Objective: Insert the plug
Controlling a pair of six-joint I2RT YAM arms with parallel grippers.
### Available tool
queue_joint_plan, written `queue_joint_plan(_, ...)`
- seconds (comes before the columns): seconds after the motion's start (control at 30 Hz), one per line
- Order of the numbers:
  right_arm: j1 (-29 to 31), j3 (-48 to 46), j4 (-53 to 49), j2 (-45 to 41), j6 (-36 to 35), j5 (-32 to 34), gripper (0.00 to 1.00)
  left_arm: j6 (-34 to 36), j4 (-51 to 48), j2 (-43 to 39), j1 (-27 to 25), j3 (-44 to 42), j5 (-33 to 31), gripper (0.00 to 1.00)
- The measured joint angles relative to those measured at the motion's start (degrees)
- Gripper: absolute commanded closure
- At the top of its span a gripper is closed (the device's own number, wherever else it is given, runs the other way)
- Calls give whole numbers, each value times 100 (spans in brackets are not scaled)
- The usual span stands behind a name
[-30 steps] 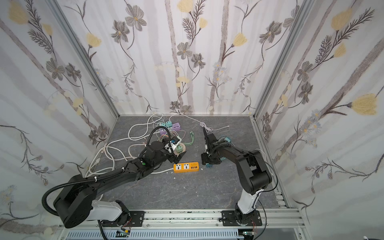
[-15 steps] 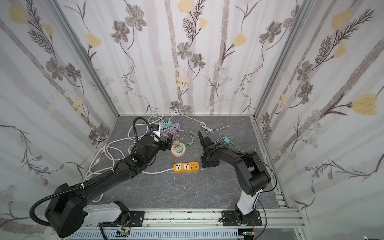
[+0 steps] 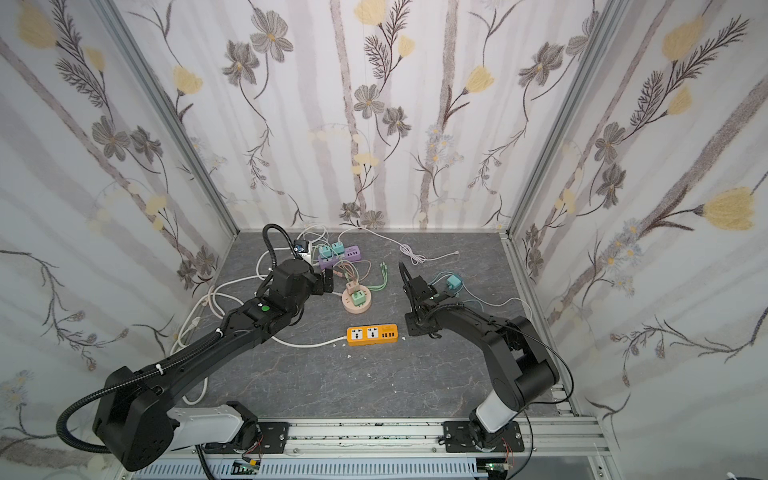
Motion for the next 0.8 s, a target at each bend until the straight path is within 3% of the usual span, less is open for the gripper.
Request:
queue_joint_plan(0.13, 50, -350, 623, -1034, -455, 50, 74, -208, -636, 354, 55, 647, 662, 0)
queue_joint_plan(0.33, 262, -761, 1585, -2083, -1840, -247, 73, -365, -1257, 662, 57, 1429, 1753, 0)
queue_joint_plan(0.6, 485, -911, 2343, -2581, -3560, -623, 74, -170, -1908, 1080, 0, 2520, 4033, 8)
queue_joint_plan(0.8, 811, -857, 2461, -2614, -4483, -675, 73, 151, -2785, 1403, -184, 3174, 4756, 10)
